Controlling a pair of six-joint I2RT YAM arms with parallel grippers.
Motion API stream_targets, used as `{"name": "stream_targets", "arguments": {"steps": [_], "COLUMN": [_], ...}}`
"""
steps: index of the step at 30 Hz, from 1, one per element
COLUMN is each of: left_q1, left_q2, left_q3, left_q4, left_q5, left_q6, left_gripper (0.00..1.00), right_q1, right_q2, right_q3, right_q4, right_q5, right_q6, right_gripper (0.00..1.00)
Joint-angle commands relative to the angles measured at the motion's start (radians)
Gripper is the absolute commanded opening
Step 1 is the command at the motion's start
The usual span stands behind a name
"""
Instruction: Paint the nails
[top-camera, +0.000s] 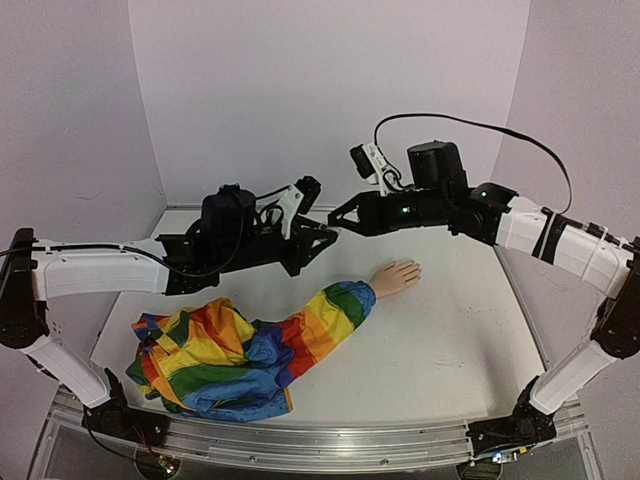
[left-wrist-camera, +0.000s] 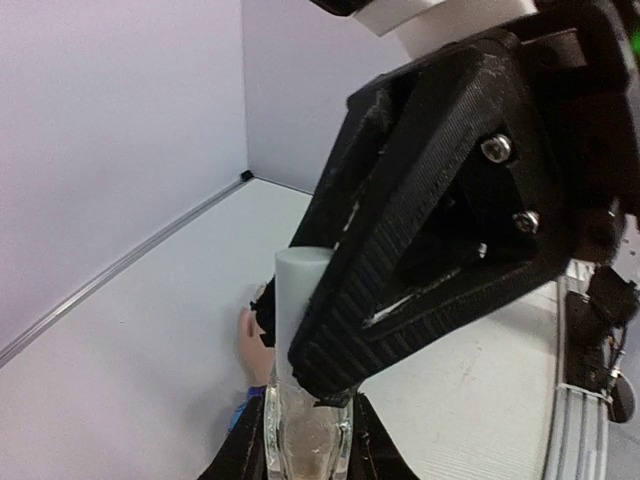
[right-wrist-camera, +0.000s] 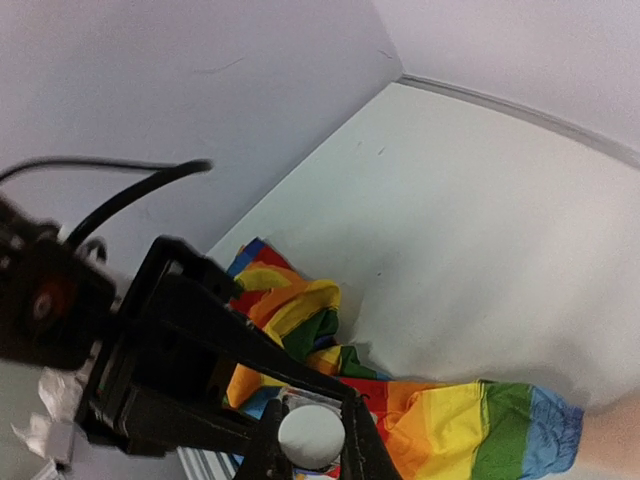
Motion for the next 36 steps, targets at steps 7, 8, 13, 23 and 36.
{"name": "stream_targets", "arguments": {"steps": [7,8,13,23,36], "left_q1": [0.125,0.125,0.103,-0.044,-0.066], "left_q2": [-0.002,-0.01,-0.039,-0.034,0.02], "left_q3": [0.109,0.094,0.03,0.024,0.074], "left_q4": [0.092,0.092,0.092,0.089,0.092], "left_q5": [0.87,0.833,0.499,-0.093,-0.127], "left_q6": [-0.207,-0.193,-0.13,0.066,0.074], "left_gripper": [0.0,0.0,0.0,0.0,0.0], "right_q1": [-0.004,-0.005,-0.028,-0.024,0.001], "right_q2": [-0.009,-0.017,-0.074,-0.125,-0.065], "right_q3": [-0.023,-0.032,-0.057,-0.029,0.042], "right_q4": [0.022,0.017,0.009,-0.022,-0.029], "right_q5": [-0.936,-0.909,-0.54,-0.009,0.152], "right_q6": [-0.341,-0.352,-0.348,-0.109,0.068], "right_gripper": [0.0,0.0,0.23,0.68,0.44]}}
